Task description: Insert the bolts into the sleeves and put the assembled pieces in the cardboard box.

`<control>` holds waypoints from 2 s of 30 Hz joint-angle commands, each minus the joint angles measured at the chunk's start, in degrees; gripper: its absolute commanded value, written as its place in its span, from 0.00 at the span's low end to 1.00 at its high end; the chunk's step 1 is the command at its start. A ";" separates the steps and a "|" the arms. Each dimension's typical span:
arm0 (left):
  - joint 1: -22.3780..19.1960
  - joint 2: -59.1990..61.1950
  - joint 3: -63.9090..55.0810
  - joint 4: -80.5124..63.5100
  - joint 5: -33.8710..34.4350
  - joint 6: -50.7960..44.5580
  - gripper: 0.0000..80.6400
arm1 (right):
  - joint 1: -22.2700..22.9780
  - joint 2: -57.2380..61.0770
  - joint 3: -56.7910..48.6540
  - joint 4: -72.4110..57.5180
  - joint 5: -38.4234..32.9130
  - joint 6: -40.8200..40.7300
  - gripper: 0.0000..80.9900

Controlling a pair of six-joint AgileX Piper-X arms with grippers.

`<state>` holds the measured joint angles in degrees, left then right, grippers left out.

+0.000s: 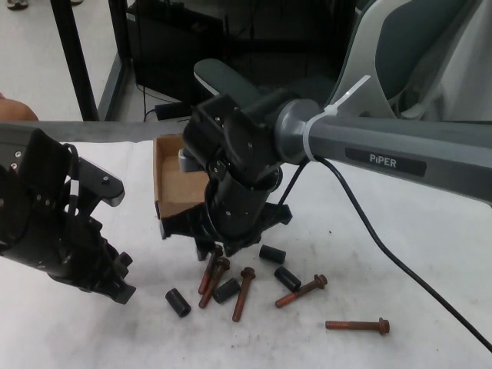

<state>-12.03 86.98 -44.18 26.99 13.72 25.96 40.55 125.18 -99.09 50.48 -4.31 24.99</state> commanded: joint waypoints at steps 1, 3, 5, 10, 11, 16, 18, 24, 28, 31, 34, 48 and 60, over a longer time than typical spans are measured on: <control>-0.13 -0.98 -0.13 -0.17 1.00 -0.17 0.00 | -0.07 -0.14 -0.08 -2.42 -2.43 1.95 0.48; -0.13 -0.98 -0.13 -0.17 1.00 -0.17 0.00 | -0.08 0.22 -0.08 -2.76 -2.47 1.95 0.48; -0.13 -0.98 -0.13 -0.17 1.00 -0.17 0.00 | -0.08 0.98 -0.08 -2.13 -2.69 1.95 0.48; -0.13 -0.98 -0.13 -0.17 1.00 -0.17 0.00 | 0.06 2.74 -0.08 0.01 -5.50 2.07 0.48; -0.13 -0.98 -0.13 -0.17 1.00 -0.17 0.00 | 0.26 3.14 -0.08 0.31 -5.47 2.07 0.48; -0.13 -0.98 -0.13 -0.17 1.00 -0.17 0.00 | 1.01 3.57 -0.08 -0.42 -5.47 2.07 0.48; -0.13 -0.98 -0.13 -0.17 1.00 -0.17 0.00 | 1.31 3.57 -0.08 -0.49 -5.47 1.73 0.48; -0.13 -0.98 -0.13 -0.17 1.00 -0.17 0.00 | 2.22 3.57 -0.08 -0.49 -5.47 0.54 0.47; -0.13 -0.98 -0.13 -0.17 1.00 -0.17 0.00 | 2.25 3.57 -0.08 -0.49 -5.47 -0.27 0.29; -0.13 -0.98 -0.13 -0.17 1.00 -0.17 0.00 | 2.25 3.57 -0.08 -0.24 -5.47 -2.36 0.13; -0.13 -0.98 -0.13 -0.17 1.00 -0.17 0.00 | 2.25 3.57 -0.08 -0.06 -5.47 -4.84 0.05; -0.13 -0.98 -0.13 -0.83 2.04 -0.17 0.00 | 1.79 3.13 -0.52 -3.20 -11.32 -25.45 0.01; 0.16 -2.63 -0.13 -6.70 7.46 -4.60 0.00 | -4.90 -3.21 -0.52 -17.22 -19.59 -28.90 0.00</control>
<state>-12.03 86.32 -44.18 21.55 20.68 21.78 37.89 125.24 -99.32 36.31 -22.37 -1.34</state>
